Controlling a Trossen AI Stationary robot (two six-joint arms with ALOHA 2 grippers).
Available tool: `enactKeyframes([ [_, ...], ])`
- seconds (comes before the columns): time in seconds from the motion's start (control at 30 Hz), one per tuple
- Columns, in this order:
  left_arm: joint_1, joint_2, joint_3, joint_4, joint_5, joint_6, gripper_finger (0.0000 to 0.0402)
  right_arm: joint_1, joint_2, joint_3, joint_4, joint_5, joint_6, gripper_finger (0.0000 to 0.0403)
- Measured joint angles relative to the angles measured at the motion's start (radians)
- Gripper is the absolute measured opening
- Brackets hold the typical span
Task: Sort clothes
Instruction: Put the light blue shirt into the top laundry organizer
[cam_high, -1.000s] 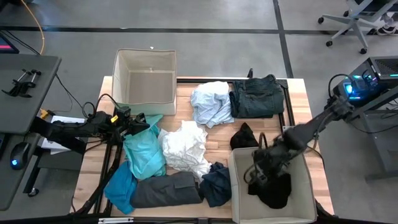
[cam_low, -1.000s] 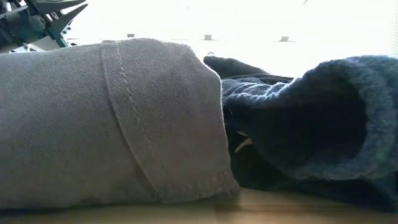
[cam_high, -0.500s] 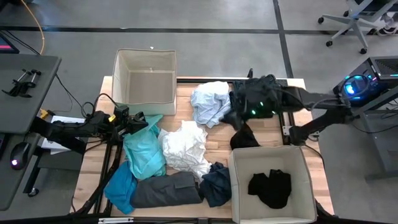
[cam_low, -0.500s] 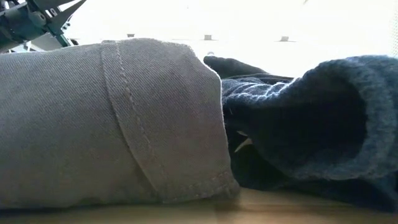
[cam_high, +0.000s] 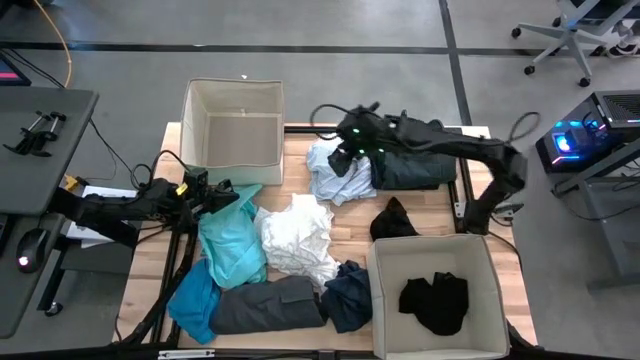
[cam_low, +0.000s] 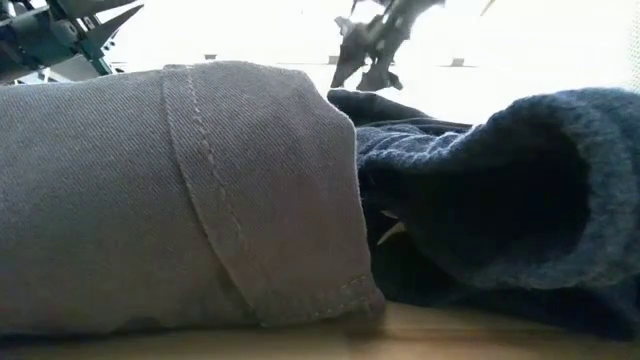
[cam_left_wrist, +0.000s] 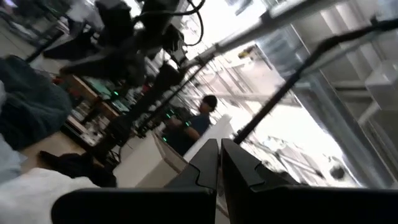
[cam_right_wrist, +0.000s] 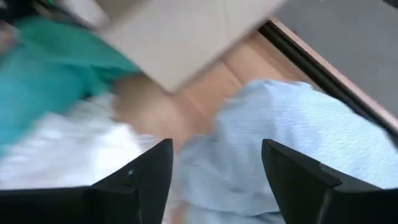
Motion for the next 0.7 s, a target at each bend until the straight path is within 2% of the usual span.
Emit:
enactKeyframes([
  [0.1,0.000,0.000,0.000,-0.001,-0.039,0.031,0.0000,-0.026,0.094,0.052,-0.040,0.047,-0.064,0.0260],
  [0.23,0.000,0.000,0.000,-0.002,-0.084,0.061,0.0000,-0.053,0.228,0.121,-0.115,0.095,-0.068,0.0287],
  [0.43,0.000,0.006,0.014,-0.008,-0.106,0.084,0.0000,-0.085,0.416,0.214,-0.202,0.138,-0.049,0.0289],
  [0.57,0.000,0.042,0.071,-0.009,-0.081,0.206,0.0000,-0.087,0.505,0.230,-0.209,0.111,-0.043,0.0245],
  [0.7,0.000,0.101,0.151,-0.020,-0.051,0.313,0.0000,-0.080,0.583,0.237,-0.220,0.058,-0.004,0.0156],
])
